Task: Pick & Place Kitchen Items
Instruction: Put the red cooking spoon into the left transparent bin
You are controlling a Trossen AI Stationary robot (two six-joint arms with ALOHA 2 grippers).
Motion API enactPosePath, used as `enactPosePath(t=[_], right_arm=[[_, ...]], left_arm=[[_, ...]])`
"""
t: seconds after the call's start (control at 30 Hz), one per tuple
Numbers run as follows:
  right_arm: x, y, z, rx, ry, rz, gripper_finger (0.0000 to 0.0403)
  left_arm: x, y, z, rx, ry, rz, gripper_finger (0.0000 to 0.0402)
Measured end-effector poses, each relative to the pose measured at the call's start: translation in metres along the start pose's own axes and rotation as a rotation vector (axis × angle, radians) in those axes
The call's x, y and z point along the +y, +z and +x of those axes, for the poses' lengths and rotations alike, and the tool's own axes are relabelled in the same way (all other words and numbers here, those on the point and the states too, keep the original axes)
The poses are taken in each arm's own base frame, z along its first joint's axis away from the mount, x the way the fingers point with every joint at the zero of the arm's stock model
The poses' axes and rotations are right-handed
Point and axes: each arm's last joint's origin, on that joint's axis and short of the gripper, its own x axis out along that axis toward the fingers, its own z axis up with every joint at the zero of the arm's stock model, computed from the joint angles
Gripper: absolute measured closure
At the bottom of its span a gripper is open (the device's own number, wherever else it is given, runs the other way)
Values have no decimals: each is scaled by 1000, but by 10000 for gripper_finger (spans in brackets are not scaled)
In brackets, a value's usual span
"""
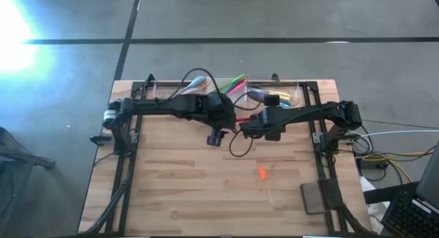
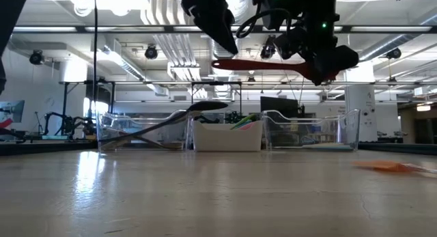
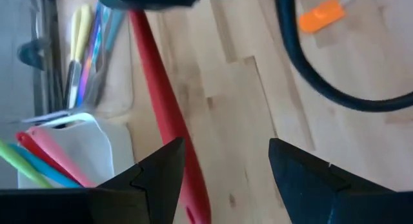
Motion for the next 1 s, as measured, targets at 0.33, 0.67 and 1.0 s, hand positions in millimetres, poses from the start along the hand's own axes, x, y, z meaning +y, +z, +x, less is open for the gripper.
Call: enactPosePath(t=[0.33, 0.67, 1.0], right_arm=[[0, 0, 1, 5, 0, 0, 372], [0, 1, -1, -12, 6, 16, 372], [3, 2, -6, -33, 5, 9, 372]], left_arm=[[2, 1, 31, 68, 117, 17, 172], [10, 4, 25, 46, 180, -22, 172], [9, 1, 28, 65, 161, -63, 172]])
